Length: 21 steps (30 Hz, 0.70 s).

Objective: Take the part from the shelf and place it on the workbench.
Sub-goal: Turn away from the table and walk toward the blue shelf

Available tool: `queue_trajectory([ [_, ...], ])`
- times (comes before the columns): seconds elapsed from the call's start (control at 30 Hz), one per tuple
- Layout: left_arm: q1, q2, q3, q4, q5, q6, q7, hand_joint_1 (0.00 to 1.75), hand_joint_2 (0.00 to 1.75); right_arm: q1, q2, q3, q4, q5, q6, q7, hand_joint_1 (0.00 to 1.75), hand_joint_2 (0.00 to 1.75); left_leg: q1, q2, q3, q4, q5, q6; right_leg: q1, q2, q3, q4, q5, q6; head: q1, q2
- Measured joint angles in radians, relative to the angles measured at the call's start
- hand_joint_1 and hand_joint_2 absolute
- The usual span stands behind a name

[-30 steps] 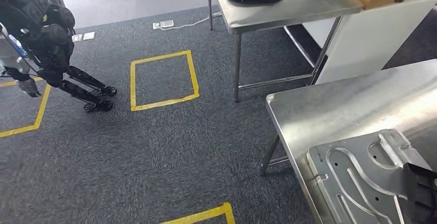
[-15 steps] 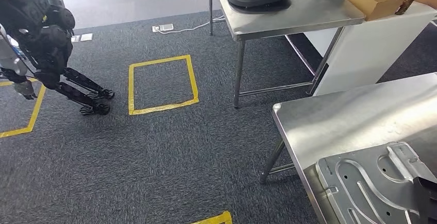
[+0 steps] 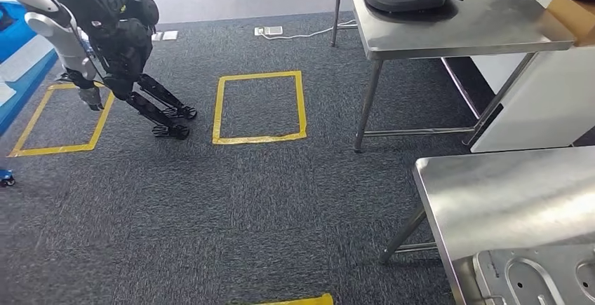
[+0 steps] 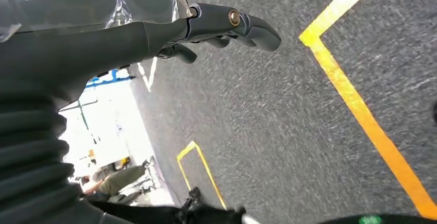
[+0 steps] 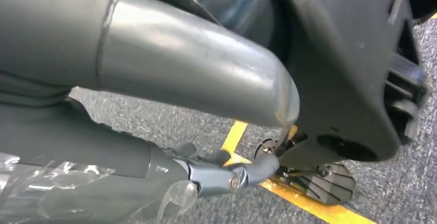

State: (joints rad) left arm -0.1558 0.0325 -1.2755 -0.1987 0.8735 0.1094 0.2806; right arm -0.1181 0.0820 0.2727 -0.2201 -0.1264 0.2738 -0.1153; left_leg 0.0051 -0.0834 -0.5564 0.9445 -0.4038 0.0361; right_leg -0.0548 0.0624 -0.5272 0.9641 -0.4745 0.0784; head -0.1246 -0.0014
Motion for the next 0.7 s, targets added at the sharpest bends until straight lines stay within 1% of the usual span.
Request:
queue_trajectory([
  [0.03,-0.001,0.004,-0.003,0.0,-0.002,-0.003,0.002,0.0,1.75,0.0,0.002,0.006,0.0,0.0,0.002,-0.004,0.0,0.0,0.001,-0.004,-0.004,0.002,0.002,-0.004,0.004,-0.001,0.0,-0.003,-0.002,-0.005,0.0,0.0],
  [0.07,0.0,0.008,-0.005,0.0,-0.003,-0.004,0.003,0.0,1.75,0.001,0.005,0.012,0.0,0.0,0.003,-0.007,0.0,0.0,0.004,-0.008,-0.007,0.002,0.004,-0.008,0.007,-0.01,-0.001,0.0,0.0,-0.01,-0.001,0.0],
  [0.13,0.001,0.013,-0.008,0.0,-0.005,-0.006,0.003,0.0,1.75,0.0,0.009,0.019,0.0,-0.001,0.005,-0.009,0.0,0.0,0.009,-0.012,-0.009,0.002,0.004,-0.012,0.01,-0.024,0.001,0.0,0.0,-0.018,-0.002,0.0],
  [0.17,0.0,0.014,-0.008,0.0,-0.006,-0.006,0.003,0.0,1.75,0.0,0.009,0.02,0.0,-0.001,0.005,-0.009,0.0,0.0,0.011,-0.013,-0.01,0.003,0.003,-0.014,0.009,-0.028,0.001,-0.001,0.0,-0.02,-0.002,0.0],
  [0.23,0.0,0.014,-0.008,0.0,-0.006,-0.006,0.003,0.0,1.75,0.0,0.01,0.02,0.0,-0.001,0.005,-0.009,0.0,0.0,0.011,-0.012,-0.01,0.004,0.002,-0.014,0.009,-0.029,0.001,-0.001,0.0,-0.021,-0.002,0.0],
  [0.27,0.0,0.013,-0.008,0.0,-0.006,-0.006,0.003,0.0,1.75,-0.001,0.01,0.022,0.0,-0.001,0.005,-0.01,0.0,0.0,0.01,-0.003,-0.013,0.013,-0.004,-0.014,0.01,-0.031,0.002,-0.001,0.0,-0.022,-0.002,0.0],
  [0.3,0.0,0.013,-0.009,0.0,-0.007,-0.007,0.003,0.0,1.75,-0.002,0.01,0.026,0.0,-0.002,0.005,-0.01,0.0,0.0,0.009,0.012,-0.022,0.034,-0.017,-0.015,0.011,-0.036,0.002,-0.002,0.001,-0.025,-0.002,0.0],
  [0.33,-0.001,0.013,-0.01,0.0,-0.009,-0.008,0.003,0.0,1.75,-0.002,0.01,0.031,0.0,-0.005,0.006,-0.011,0.0,0.0,0.008,0.031,-0.045,0.085,-0.044,-0.017,0.014,-0.044,0.003,-0.002,0.001,-0.028,-0.002,0.0],
  [0.37,-0.001,0.013,-0.011,0.0,-0.01,-0.011,0.003,0.0,1.75,-0.003,0.01,0.043,0.0,-0.012,0.008,-0.012,0.0,0.0,0.005,0.05,-0.079,0.165,-0.077,-0.015,0.02,-0.065,0.004,-0.002,-0.001,-0.034,-0.002,0.0],
  [0.4,0.0,0.013,-0.012,0.0,-0.011,-0.014,0.003,0.0,1.75,-0.005,0.01,0.055,0.0,-0.02,0.01,-0.013,0.0,0.0,0.001,0.061,-0.099,0.216,-0.095,-0.009,0.026,-0.086,0.005,-0.003,-0.002,-0.038,-0.002,0.0],
  [0.43,0.001,0.014,-0.013,0.0,-0.012,-0.017,0.003,0.0,1.75,-0.006,0.011,0.068,0.0,-0.028,0.013,-0.013,0.0,0.0,-0.005,0.071,-0.1,0.23,-0.096,0.0,0.032,-0.109,0.007,-0.004,-0.004,-0.042,-0.002,0.0],
  [0.47,0.001,0.014,-0.013,0.0,-0.012,-0.02,0.004,0.0,1.75,-0.008,0.012,0.081,-0.001,-0.036,0.016,-0.015,0.0,0.0,-0.016,0.092,-0.075,0.191,-0.077,0.015,0.036,-0.129,0.01,-0.005,-0.005,-0.044,-0.002,0.0],
  [0.5,0.0,0.015,-0.013,0.0,-0.013,-0.021,0.005,0.0,1.75,-0.008,0.014,0.089,-0.001,-0.042,0.018,-0.016,0.0,0.0,-0.028,0.12,-0.03,0.111,-0.051,0.026,0.038,-0.139,0.013,-0.007,-0.006,-0.044,-0.003,0.0],
  [0.53,-0.003,0.017,-0.013,0.0,-0.014,-0.022,0.007,0.0,1.75,-0.008,0.015,0.097,-0.002,-0.047,0.02,-0.017,0.0,0.0,-0.038,0.147,0.004,0.046,-0.035,0.033,0.041,-0.15,0.015,-0.008,-0.008,-0.044,-0.004,0.0],
  [0.57,-0.005,0.019,-0.014,0.0,-0.014,-0.023,0.008,0.0,1.75,-0.006,0.016,0.104,-0.002,-0.052,0.021,-0.019,0.0,0.0,-0.046,0.167,0.025,0.007,-0.027,0.036,0.043,-0.16,0.016,-0.009,-0.009,-0.044,-0.004,0.0],
  [0.6,-0.007,0.02,-0.014,0.0,-0.014,-0.024,0.01,0.0,1.75,-0.006,0.017,0.111,-0.003,-0.057,0.023,-0.019,0.0,0.0,-0.049,0.169,0.031,-0.011,-0.025,0.033,0.046,-0.172,0.018,-0.01,-0.01,-0.044,-0.005,0.0],
  [0.63,-0.007,0.021,-0.014,0.0,-0.014,-0.024,0.011,0.0,1.75,-0.008,0.017,0.117,-0.004,-0.063,0.025,-0.02,0.0,0.0,-0.049,0.158,0.031,-0.018,-0.023,0.031,0.047,-0.184,0.019,-0.011,-0.012,-0.042,-0.006,0.0],
  [0.67,-0.004,0.022,-0.013,0.0,-0.014,-0.025,0.012,0.0,1.75,-0.01,0.017,0.124,-0.004,-0.07,0.026,-0.02,0.0,0.0,-0.046,0.145,0.033,-0.022,-0.019,0.031,0.046,-0.183,0.02,-0.007,-0.017,-0.04,-0.006,0.0],
  [0.7,-0.001,0.022,-0.013,0.0,-0.015,-0.025,0.013,0.0,1.75,-0.011,0.017,0.131,-0.005,-0.075,0.028,-0.02,0.0,0.0,-0.043,0.134,0.034,-0.026,-0.016,0.033,0.045,-0.167,0.016,0.008,-0.03,-0.037,-0.006,0.0],
])
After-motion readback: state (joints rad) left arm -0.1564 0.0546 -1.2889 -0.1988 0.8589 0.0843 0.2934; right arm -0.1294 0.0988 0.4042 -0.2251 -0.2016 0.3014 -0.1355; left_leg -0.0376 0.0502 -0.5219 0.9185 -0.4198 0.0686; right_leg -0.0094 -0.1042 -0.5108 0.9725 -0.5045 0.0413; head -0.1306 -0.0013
